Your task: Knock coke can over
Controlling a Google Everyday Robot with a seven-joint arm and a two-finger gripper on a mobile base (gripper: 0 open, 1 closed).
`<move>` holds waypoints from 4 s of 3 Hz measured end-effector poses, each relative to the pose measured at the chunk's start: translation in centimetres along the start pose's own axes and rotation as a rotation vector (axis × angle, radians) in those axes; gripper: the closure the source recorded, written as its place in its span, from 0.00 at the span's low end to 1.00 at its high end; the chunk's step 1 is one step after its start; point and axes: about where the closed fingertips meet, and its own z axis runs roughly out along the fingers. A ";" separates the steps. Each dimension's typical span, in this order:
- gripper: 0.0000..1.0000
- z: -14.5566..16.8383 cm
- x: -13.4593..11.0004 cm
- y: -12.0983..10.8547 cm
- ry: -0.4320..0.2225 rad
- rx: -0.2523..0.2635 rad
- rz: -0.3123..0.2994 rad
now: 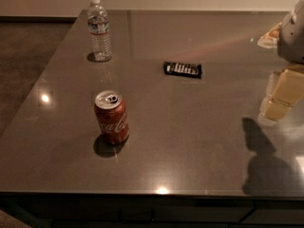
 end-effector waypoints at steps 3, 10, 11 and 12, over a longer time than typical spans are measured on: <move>0.00 2.4 -6.3 1.2 -0.177 -0.004 -0.015; 0.00 11.6 -24.7 8.7 -0.629 -0.149 0.055; 0.00 11.8 -26.5 9.8 -0.649 -0.161 0.040; 0.18 12.1 -27.9 10.6 -0.656 -0.182 0.020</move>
Offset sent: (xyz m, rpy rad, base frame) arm 0.0145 0.0739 -0.0074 0.1737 -0.0441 0.0849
